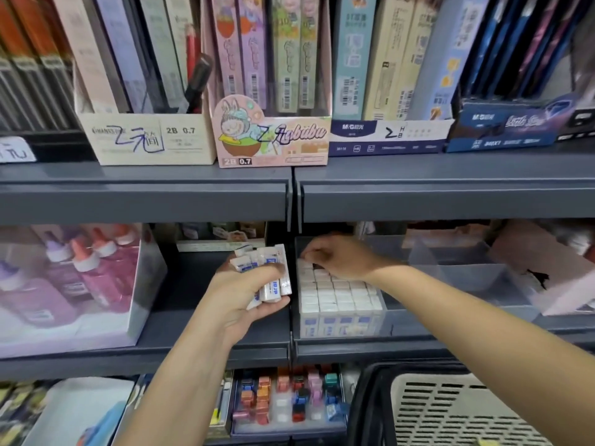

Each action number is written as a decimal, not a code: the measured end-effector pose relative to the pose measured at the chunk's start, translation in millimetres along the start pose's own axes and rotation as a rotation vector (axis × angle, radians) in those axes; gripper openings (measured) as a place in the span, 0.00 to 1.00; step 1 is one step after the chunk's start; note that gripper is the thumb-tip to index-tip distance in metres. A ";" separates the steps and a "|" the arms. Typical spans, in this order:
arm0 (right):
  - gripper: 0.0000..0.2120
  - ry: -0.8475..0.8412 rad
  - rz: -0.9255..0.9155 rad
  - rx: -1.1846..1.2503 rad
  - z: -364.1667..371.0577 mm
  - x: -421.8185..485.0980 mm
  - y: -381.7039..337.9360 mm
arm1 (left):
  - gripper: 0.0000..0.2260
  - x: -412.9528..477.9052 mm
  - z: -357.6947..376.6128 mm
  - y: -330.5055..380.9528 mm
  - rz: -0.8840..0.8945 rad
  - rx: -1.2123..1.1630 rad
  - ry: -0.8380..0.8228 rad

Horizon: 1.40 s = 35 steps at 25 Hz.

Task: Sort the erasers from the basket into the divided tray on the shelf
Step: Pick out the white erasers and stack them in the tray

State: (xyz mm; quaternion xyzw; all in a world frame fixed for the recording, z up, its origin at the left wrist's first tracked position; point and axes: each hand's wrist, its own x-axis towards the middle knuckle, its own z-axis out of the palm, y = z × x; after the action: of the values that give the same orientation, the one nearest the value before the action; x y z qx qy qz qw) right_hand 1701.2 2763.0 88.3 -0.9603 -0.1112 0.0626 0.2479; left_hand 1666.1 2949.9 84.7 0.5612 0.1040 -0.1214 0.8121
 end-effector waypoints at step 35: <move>0.06 0.305 0.028 0.610 -19.8 -47.0 -18.5 | 0.10 -3.8 13.2 1.9 -0.016 -0.079 -0.007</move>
State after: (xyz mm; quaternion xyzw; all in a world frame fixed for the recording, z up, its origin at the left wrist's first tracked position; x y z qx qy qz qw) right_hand 1655.8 2758.1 117.6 -0.8417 -0.0358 -0.0479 0.5366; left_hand 1663.5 2938.5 92.2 0.5273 0.1102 -0.1255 0.8331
